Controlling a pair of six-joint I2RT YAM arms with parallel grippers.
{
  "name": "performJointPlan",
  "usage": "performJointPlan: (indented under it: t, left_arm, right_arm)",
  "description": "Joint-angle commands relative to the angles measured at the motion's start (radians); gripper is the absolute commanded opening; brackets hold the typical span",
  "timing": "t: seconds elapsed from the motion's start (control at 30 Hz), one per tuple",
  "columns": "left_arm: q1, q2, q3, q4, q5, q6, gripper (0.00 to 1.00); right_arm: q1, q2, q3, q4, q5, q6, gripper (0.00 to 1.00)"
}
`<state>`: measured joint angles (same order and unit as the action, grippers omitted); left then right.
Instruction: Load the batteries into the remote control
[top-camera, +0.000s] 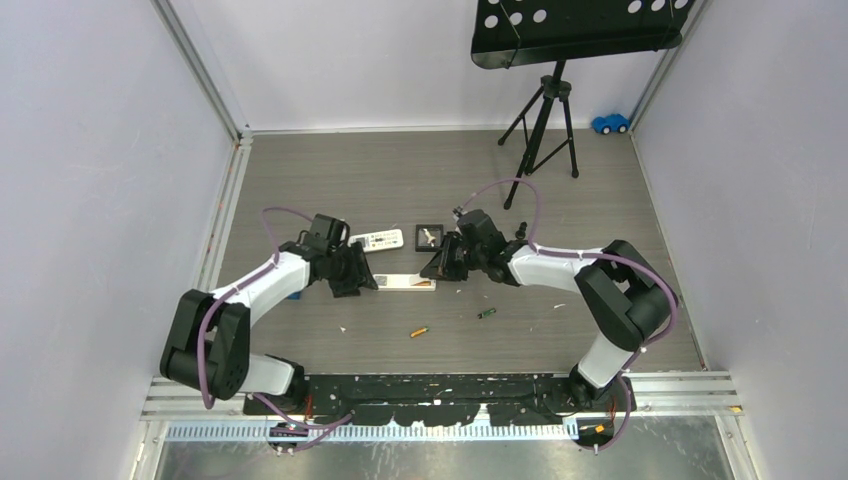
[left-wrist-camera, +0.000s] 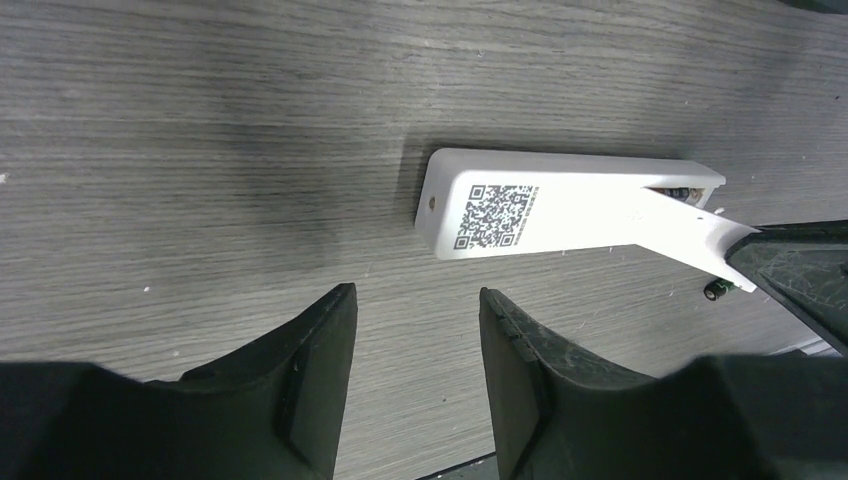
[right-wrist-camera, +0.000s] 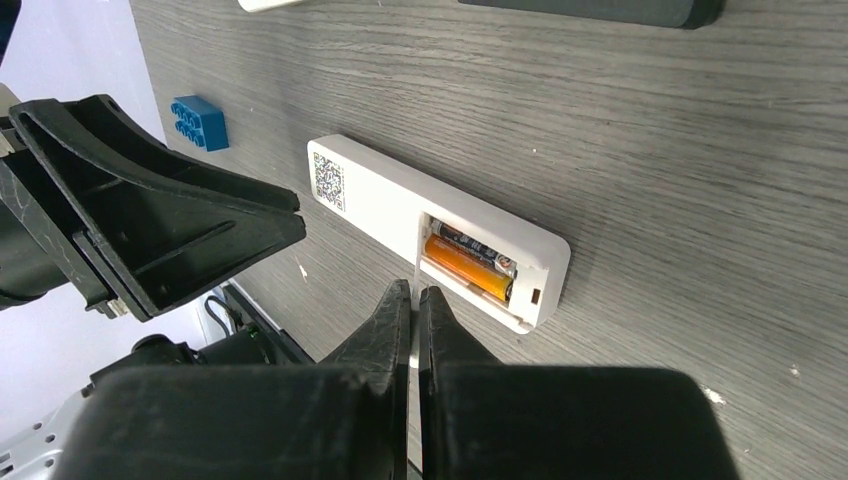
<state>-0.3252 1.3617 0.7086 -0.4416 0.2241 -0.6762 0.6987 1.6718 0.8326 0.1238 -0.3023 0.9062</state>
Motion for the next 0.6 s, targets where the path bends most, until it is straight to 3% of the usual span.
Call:
performJointPlan:
  t: [0.0,0.23,0.57]
  left_arm:
    - [0.003,0.022,0.044,0.041,0.0,0.007,0.5]
    - [0.003,0.037,0.063,0.035,-0.008,0.011,0.5]
    - [0.003,0.036,0.084,0.015,-0.048,0.01,0.51]
  right_arm:
    - [0.008,0.048,0.031,-0.046,-0.006,-0.031,0.02]
    - [0.008,0.055,0.072,-0.143,0.027,-0.069,0.22]
    - [0.007,0.036,0.095,-0.224,0.07,-0.114,0.34]
